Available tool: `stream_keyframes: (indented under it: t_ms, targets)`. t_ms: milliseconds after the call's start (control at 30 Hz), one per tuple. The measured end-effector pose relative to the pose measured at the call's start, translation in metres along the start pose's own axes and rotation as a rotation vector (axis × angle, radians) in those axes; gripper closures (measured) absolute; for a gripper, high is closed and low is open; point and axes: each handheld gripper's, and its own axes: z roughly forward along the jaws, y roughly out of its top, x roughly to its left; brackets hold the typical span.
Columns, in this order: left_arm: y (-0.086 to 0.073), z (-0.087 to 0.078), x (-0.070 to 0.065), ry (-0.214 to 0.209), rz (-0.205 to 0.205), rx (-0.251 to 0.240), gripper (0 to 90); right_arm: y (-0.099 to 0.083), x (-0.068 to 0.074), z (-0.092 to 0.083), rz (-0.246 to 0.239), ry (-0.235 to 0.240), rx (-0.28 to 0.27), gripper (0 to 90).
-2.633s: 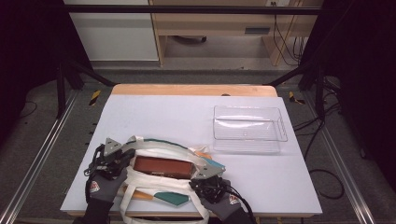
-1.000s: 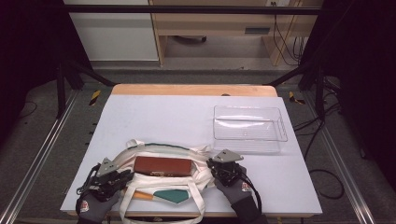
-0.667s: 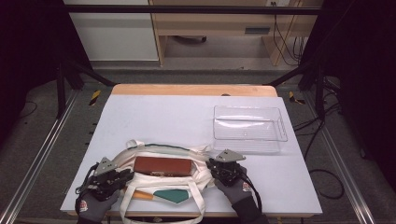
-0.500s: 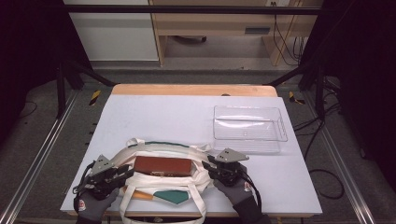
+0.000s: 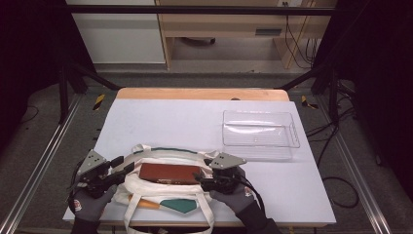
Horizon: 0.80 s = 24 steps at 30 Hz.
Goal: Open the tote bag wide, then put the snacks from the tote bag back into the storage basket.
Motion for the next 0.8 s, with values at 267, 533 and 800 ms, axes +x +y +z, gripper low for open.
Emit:
stream_keyframes:
  t_ms: [267, 533, 800]
  targets:
    - [0.019, 0.001, 0.008, 0.028, -0.009, -0.044, 34.3, 0.004, 0.004, 0.012, -0.025, 0.015, 0.028, 32.9]
    - [0.035, 0.006, 0.012, 0.044, -0.011, -0.072, 26.5, 0.001, 0.009, 0.032, -0.067, 0.02, 0.093, 31.9]
    - [0.028, 0.01, 0.014, 0.054, 0.003, -0.06, 25.5, -0.002, 0.007, 0.043, -0.103, 0.02, 0.12, 31.4]
